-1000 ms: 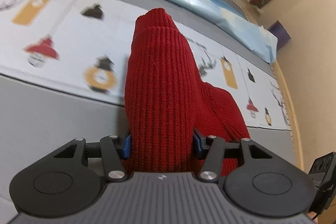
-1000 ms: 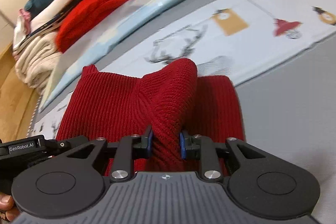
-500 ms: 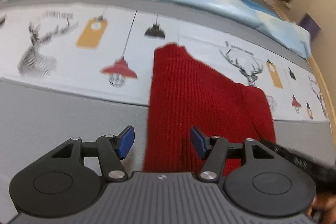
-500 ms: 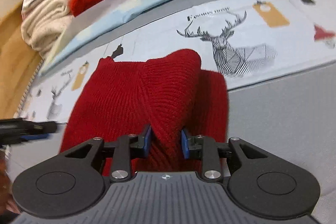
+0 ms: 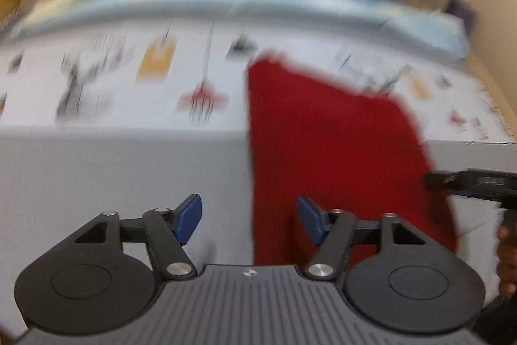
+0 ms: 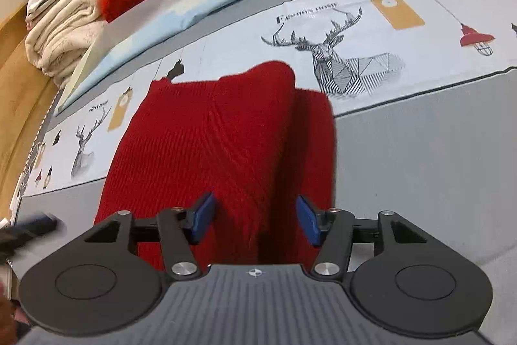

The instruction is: Fold small clothes

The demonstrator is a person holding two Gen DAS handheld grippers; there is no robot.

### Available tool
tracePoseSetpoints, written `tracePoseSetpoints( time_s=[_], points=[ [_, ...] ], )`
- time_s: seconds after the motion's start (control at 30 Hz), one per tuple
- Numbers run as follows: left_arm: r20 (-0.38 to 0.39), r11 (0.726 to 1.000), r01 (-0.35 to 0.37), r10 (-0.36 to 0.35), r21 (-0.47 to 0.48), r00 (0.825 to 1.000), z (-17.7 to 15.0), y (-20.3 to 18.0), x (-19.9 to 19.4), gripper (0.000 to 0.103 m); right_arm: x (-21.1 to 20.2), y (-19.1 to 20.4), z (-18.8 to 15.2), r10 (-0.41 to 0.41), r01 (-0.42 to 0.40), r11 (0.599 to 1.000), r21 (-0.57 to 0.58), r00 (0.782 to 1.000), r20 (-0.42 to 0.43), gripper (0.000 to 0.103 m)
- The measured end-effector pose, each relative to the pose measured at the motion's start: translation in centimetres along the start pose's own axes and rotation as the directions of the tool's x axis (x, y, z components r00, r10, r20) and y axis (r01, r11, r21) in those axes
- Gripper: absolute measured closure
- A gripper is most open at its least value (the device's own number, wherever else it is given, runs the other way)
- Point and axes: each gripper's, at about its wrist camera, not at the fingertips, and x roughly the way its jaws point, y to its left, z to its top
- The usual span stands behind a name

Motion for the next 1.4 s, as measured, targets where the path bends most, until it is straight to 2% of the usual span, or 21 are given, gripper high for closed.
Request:
tracePoseSetpoints(
  time_s=[0.07,0.17,0.2,0.23,0.3,0.37,0.47,0.57,0.63,0.7,0.77,0.83,0.9,0.97,1.07,1.17,1.23,1.33,1.4],
  points=[
    [-0.001,0.998,0.06,-0.06,-0.015,0.998,0.4,-0.1,0.4,0.036,-0.1,0.2,-0.2,0.007,-0.007,1.0,-0.016,1.0,-0.022,0.045],
    [0.008,0.997,0.065,-0.066,0.044,0.998,1.0,-1.0,0.9,0.036,0.6,0.6,-0.6,0.004,-0.01,0.998,-0.059,0.996,-0.088,0.048],
    [-0.004,0.996,0.066,-0.066,0.056,0.998,0.9,-1.1,1.3,0.036,0.8,0.9,-0.8,-0.005,-0.004,0.996,-0.089,0.995,-0.102,0.062],
    [-0.024,0.995,0.075,-0.074,0.059,0.997,0.8,-1.3,1.9,0.036,0.9,1.2,-1.0,0.001,-0.014,0.994,-0.112,0.994,-0.111,0.072],
    [-0.109,0.994,0.108,-0.104,0.03,0.988,0.0,-1.4,4.0,0.038,0.5,1.5,-0.9,0.005,-0.019,0.989,-0.144,0.995,-0.096,0.079],
    [-0.203,0.995,0.098,-0.091,0.027,0.975,-1.0,-1.3,6.3,0.039,0.6,1.1,-0.8,-0.002,-0.013,0.991,-0.136,0.994,-0.112,0.08],
    [-0.21,0.994,0.088,-0.072,0.065,0.975,-1.2,-1.7,6.3,0.039,1.7,0.7,-1.2,-0.049,0.027,0.991,-0.133,0.984,-0.169,0.081],
    [-0.14,0.991,0.076,-0.06,0.113,0.988,-1.2,-2.3,4.5,0.04,1.4,1.1,-1.3,-0.056,0.034,0.99,-0.136,0.985,-0.161,0.079],
    [-0.116,0.988,0.066,-0.05,0.138,0.992,-1.4,-2.3,3.9,0.04,1.1,1.2,-1.3,-0.06,0.041,0.991,-0.126,0.986,-0.154,0.072],
    [-0.109,0.986,0.032,-0.014,0.165,0.994,-1.7,-2.1,3.8,0.04,0.9,1.0,-1.4,-0.1,0.08,0.988,-0.131,0.984,-0.15,0.048],
    [-0.088,0.984,0.012,0.003,0.177,0.996,-1.9,-1.7,3.3,0.039,0.6,0.8,-1.6,-0.144,0.124,0.983,-0.133,0.978,-0.151,0.039],
    [-0.04,0.981,-0.024,0.032,0.192,0.999,-1.9,-1.6,2.2,0.035,-0.2,0.7,-1.8,-0.16,0.139,0.98,-0.143,0.975,-0.151,0.038],
    [0.029,0.976,-0.076,0.072,0.203,0.997,-2.1,-1.3,0.7,0.021,-1.2,0.7,-1.8,-0.169,0.149,0.977,-0.149,0.978,-0.126,0.037],
    [0.106,0.968,-0.131,0.11,0.215,0.988,-2.2,-1.1,-1.0,0.019,-2.9,0.9,-1.9,-0.189,0.174,0.97,-0.17,0.979,-0.077,0.038],
    [0.202,0.959,-0.172,0.127,0.225,0.971,-2.4,-1.0,-3.5,0.017,-5.2,0.5,-2.7,-0.261,0.257,0.949,-0.184,0.965,0.002,0.038],
    [0.302,0.959,-0.193,0.125,0.206,0.945,-2.6,-1.1,-6.9,0.015,-7.6,-0.9,-3.7,-0.28,0.286,0.953,-0.099,0.957,0.07,0.038],
    [0.37,0.96,-0.195,0.11,0.2,0.922,-2.9,-1.6,-9.4,0.015,-9.8,-0.9,-4.4,-0.25,0.264,0.962,-0.067,0.954,0.166,0.038],
    [0.444,0.96,-0.163,0.046,0.228,0.895,-4.2,-2.9,-12.6,0.015,-12.4,0.4,-6.0,-0.201,0.234,0.968,-0.091,0.939,0.279,0.038],
    [0.507,0.959,-0.17,0.031,0.229,0.861,-6.1,-3.6,-14.2,0.014,-14.3,1.5,-7.5,-0.134,0.185,0.976,-0.116,0.927,0.349,0.036]
  ],
)
